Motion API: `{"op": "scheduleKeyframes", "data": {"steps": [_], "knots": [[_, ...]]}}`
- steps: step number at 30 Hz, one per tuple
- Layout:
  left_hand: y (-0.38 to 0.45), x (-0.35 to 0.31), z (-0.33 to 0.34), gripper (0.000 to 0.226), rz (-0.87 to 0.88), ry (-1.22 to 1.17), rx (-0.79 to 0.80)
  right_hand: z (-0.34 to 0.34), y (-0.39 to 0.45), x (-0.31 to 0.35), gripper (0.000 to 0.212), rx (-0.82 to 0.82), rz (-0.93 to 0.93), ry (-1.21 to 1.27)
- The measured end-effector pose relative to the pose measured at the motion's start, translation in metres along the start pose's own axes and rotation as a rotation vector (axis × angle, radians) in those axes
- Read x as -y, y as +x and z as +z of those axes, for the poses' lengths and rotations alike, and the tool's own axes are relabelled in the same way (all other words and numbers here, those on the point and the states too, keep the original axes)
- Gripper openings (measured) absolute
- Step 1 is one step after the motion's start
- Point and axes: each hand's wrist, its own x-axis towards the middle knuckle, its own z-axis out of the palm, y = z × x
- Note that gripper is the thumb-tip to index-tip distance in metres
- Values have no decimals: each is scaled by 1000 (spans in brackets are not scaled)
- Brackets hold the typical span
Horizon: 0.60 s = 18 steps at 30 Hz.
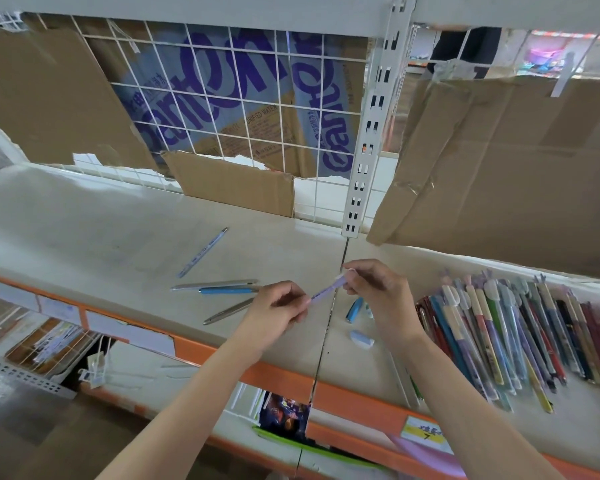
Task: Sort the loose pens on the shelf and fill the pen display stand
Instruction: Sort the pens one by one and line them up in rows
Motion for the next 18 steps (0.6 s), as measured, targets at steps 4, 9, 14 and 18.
{"op": "scheduleKeyframes", "data": {"steps": [4, 9, 14, 18], "knots": [[5, -6, 23, 22, -127, -163, 97, -4, -4, -2, 15, -53, 42, 38], [19, -3, 58, 25, 280, 427, 175, -32, -2, 9, 22, -183, -3, -74], [24, 24, 65, 35, 559, 942, 239, -53, -9, 8, 22, -209, -96, -629], [22, 32, 46, 31, 634, 962, 141, -47, -15, 5, 25, -337, -137, -659]]}}
